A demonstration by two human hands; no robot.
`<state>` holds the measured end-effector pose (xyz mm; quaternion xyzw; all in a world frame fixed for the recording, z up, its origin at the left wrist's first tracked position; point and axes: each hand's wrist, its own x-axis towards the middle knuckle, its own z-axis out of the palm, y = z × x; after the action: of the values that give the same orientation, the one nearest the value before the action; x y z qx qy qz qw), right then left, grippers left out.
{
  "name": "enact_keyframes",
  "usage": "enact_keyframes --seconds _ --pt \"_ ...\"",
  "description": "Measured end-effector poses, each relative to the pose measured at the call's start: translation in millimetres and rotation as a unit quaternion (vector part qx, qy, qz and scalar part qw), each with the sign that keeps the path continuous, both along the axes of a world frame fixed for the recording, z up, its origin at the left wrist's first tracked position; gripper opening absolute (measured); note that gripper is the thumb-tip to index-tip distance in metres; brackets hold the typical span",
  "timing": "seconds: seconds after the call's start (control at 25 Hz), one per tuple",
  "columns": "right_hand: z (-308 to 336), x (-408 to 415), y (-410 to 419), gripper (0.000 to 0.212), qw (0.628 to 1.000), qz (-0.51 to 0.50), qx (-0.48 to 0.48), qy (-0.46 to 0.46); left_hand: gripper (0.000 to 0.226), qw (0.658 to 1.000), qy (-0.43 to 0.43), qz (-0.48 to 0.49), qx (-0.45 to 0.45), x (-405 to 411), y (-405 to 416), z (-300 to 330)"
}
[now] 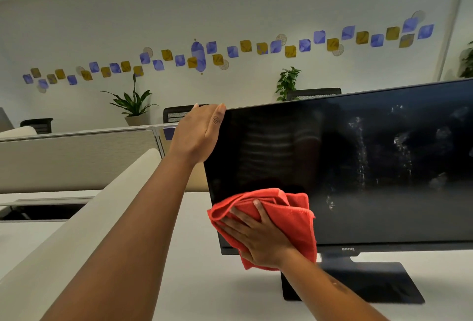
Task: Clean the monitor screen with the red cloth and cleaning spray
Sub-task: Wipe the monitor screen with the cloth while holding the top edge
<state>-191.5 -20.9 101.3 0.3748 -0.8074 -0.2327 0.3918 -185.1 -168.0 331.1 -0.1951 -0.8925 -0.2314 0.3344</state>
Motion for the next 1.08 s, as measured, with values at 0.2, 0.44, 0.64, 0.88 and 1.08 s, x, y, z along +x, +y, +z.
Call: enact_keyframes --seconds 0.2,0.44,0.64,0.88,1.08 --pt "8.3 2.0 8.9 0.065 0.999 0.007 0.037 0.007 0.055 1.0 0.007 0.007 0.011 -0.1 0.9 -2.4" --pt "91.1 -9.5 -9.5 0.072 0.993 -0.021 -0.098 0.066 0.062 0.999 -0.014 0.01 0.036 -0.2 2.1 3.6" --pt "137.8 -15.0 0.7 0.064 0.972 -0.038 -0.225 0.061 0.065 0.999 -0.002 0.037 0.026 1.7 9.2 -1.4" --pt "149.5 -16.4 58.9 0.068 0.923 -0.08 -0.368 0.083 0.062 0.997 0.016 0.068 -0.024 1.3 9.5 -11.3" --pt "152.3 -13.2 79.8 0.068 0.914 -0.092 -0.386 0.082 0.064 0.99 0.02 0.115 -0.076 1.6 27.1 -18.3"
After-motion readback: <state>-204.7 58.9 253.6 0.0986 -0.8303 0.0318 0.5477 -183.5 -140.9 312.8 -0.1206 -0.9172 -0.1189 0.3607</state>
